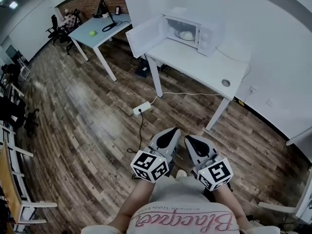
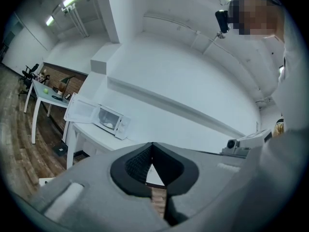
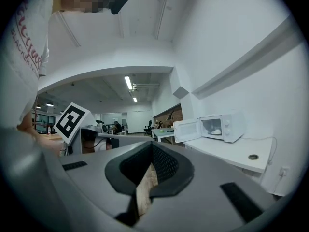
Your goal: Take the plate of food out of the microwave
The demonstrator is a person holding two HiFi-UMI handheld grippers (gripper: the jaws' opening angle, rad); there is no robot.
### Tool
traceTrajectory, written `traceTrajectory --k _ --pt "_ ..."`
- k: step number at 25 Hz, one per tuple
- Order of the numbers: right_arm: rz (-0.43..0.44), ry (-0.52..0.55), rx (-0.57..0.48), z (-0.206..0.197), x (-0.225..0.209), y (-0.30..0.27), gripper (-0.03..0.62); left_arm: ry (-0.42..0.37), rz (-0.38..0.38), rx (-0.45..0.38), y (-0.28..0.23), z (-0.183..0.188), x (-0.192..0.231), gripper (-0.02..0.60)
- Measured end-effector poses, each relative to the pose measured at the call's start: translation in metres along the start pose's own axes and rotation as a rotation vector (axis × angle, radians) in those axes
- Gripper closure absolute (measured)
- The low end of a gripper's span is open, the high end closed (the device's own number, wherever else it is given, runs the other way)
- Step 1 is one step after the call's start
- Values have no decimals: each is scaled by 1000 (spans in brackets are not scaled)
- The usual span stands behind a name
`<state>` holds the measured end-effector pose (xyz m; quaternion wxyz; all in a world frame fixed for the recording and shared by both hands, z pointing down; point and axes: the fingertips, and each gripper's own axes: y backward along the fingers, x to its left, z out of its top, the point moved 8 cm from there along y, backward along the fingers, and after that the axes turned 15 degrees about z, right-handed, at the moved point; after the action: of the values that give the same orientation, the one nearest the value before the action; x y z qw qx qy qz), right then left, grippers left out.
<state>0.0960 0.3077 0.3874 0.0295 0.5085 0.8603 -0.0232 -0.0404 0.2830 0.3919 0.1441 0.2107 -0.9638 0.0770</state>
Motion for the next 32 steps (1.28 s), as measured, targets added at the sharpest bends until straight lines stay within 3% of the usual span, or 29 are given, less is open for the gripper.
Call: traceTrajectory --k 14,32 --pt "11 -23 -12 -4 -37 -11 582 10 13 -3 -40 4 10 578" --pt "-81 -47 -43 -4 -107 -39 582 15 -42 -16 -113 22 42 578"
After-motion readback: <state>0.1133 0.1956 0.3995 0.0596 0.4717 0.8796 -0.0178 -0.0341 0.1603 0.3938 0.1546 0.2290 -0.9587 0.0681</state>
